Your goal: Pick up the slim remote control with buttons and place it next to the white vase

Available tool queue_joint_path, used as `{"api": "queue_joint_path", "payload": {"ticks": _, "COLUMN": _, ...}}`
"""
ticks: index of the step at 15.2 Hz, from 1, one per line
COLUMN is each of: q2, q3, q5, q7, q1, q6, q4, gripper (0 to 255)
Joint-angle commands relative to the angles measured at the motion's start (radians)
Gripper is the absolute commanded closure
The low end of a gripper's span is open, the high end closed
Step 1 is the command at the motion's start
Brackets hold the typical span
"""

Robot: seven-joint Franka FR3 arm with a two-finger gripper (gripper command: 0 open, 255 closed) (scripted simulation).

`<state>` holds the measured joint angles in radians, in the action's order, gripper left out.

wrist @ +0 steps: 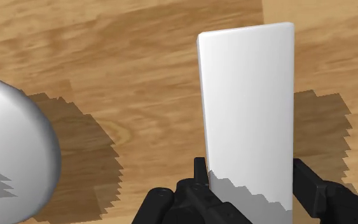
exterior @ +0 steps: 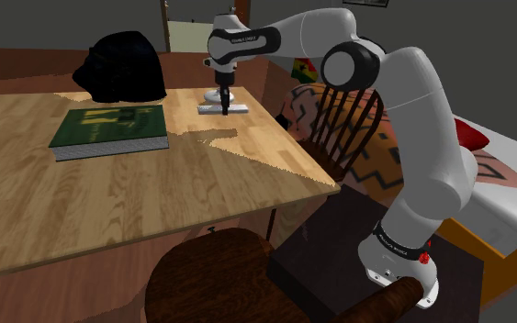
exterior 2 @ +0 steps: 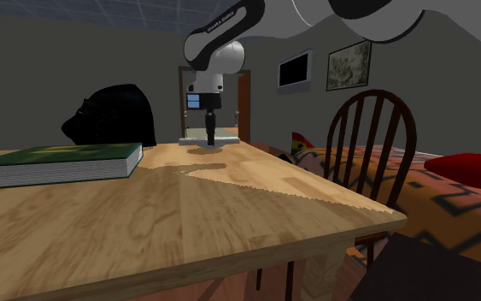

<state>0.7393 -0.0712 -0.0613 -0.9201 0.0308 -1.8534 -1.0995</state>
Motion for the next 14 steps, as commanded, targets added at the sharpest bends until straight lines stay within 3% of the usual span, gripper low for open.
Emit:
{"api": "queue_joint_path", "payload": {"ticks": 1, "q2": -0.003, "q3": 0.000, "q5": 0.000, "q7": 0.001, "q1": 0.001, "q6": -0.030, "q4": -0.032, "gripper": 255}}
{"api": "queue_joint_path", "payload": {"ticks": 7, "q2": 0.017, "q3": 0.001, "q5": -0.002, "q7": 0.004, "q1": 0.002, "q6": -0.104, "q4": -0.086, "gripper": 255}}
{"api": "queue_joint_path", "payload": {"ticks": 14, "q2": 0.017, "q3": 0.001, "q5": -0.002, "q7": 0.004, "q1": 0.002, "q6": -0.104, "q4": -0.086, "gripper": 255}}
